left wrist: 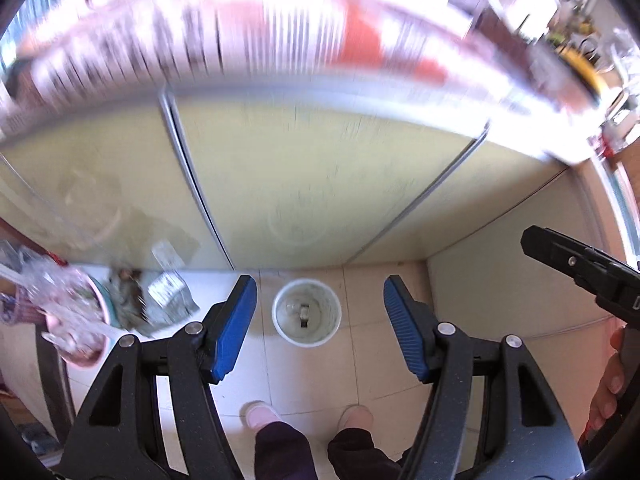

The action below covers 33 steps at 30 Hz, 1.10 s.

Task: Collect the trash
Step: 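Open both tools to drop the jar and bottle into the bin, then raise both empty tools back up toward the counter, then grasp the green spray bottle with the left tool while the right tool grasps the blue plastic cup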

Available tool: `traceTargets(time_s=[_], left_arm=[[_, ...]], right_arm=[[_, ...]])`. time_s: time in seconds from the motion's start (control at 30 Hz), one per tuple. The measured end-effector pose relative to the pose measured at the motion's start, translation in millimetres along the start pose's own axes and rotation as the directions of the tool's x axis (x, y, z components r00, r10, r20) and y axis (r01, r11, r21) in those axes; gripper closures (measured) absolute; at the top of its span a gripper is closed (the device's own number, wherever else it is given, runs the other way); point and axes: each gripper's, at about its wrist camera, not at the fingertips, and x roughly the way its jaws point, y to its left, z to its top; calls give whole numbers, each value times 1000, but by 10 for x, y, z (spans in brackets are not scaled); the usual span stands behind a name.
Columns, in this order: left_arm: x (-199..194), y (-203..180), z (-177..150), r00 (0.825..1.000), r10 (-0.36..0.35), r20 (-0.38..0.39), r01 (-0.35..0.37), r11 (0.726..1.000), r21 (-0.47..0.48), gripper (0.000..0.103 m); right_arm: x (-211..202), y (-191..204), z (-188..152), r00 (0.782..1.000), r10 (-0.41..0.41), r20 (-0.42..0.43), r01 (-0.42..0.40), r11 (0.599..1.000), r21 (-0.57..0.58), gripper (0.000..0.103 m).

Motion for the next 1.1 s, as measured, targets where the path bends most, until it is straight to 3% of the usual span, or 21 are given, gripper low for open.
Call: traceTargets(time_s=[0.13, 0.3, 0.6, 0.9, 1.1], left_arm=[[-720, -44, 302, 996, -17, 88, 14, 999, 30, 38], [-1551, -93, 646, 978, -42, 205, 23, 995, 92, 34], [-2509, -221, 992, 919, -88, 384, 1, 976, 219, 20], [-2607, -405, 1353, 887, -115, 446, -1, 968, 253, 12], [-2235, -576, 1804, 894, -45, 446, -49, 979, 197, 11]], right_arm=[[-580, 216, 171, 997, -19, 76, 20, 1000, -15, 55], [-1219, 540, 322, 979, -52, 197, 57, 998, -17, 55], [-1869, 1023, 503, 916, -136, 378, 155, 988, -21, 52], [-1948, 981, 813, 888, -149, 436, 174, 984, -19, 52], [-1705, 638, 1211, 907, -98, 411, 128, 991, -45, 52]])
